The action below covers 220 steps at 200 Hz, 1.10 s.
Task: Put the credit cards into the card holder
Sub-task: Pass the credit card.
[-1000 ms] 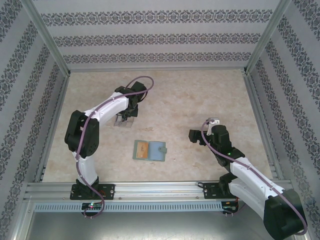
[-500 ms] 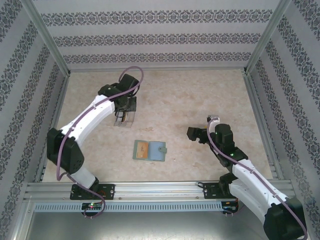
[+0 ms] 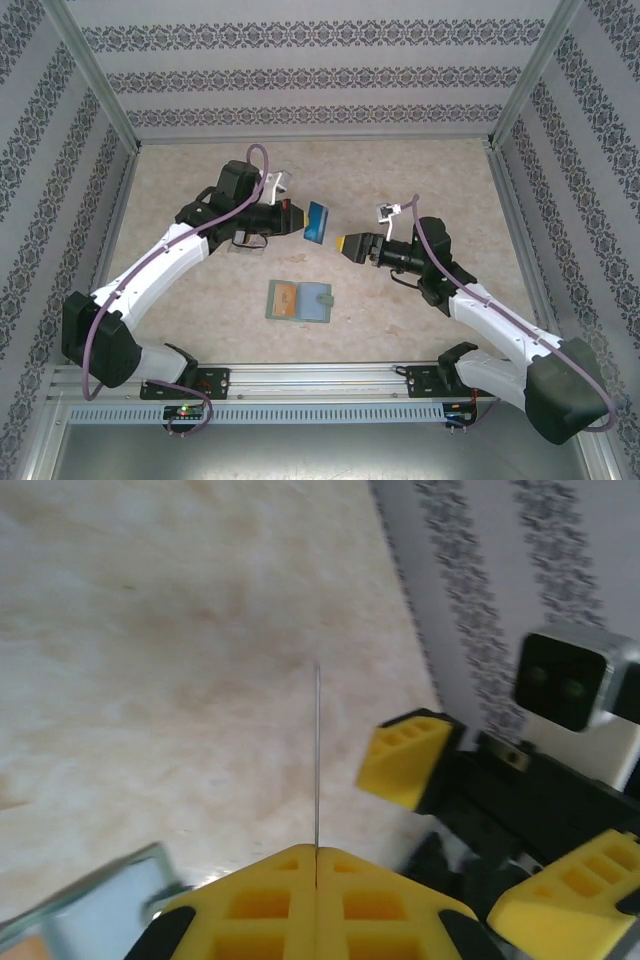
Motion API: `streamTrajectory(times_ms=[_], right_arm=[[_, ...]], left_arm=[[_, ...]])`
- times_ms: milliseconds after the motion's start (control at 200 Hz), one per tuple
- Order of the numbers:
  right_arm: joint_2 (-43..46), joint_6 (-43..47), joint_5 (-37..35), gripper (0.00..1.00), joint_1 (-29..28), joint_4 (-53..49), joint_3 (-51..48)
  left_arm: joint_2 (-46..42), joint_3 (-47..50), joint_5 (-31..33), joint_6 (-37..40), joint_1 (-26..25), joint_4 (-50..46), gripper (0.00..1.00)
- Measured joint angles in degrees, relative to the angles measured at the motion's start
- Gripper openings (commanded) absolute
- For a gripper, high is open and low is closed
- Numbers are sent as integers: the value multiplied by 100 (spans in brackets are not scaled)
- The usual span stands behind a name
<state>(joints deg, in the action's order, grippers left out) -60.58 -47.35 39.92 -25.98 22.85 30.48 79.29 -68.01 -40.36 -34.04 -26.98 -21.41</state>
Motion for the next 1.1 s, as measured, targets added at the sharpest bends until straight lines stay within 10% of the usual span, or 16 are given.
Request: streamTrajectory(times_ms=[475, 824, 979, 1099], right_arm=[[-59, -979, 219, 54, -57, 638, 55], [57, -1305, 227, 0, 11, 785, 50], [83, -1342, 243, 0, 11, 782, 0], [151, -1351, 243, 0, 11, 743, -208]], left_arm=[[0, 275, -1187, -245, -149, 992, 0], [0, 363, -1193, -203, -151, 988, 0], [9, 450, -1152, -122, -157, 957, 42], [-4, 487, -850, 31, -157, 581, 49]])
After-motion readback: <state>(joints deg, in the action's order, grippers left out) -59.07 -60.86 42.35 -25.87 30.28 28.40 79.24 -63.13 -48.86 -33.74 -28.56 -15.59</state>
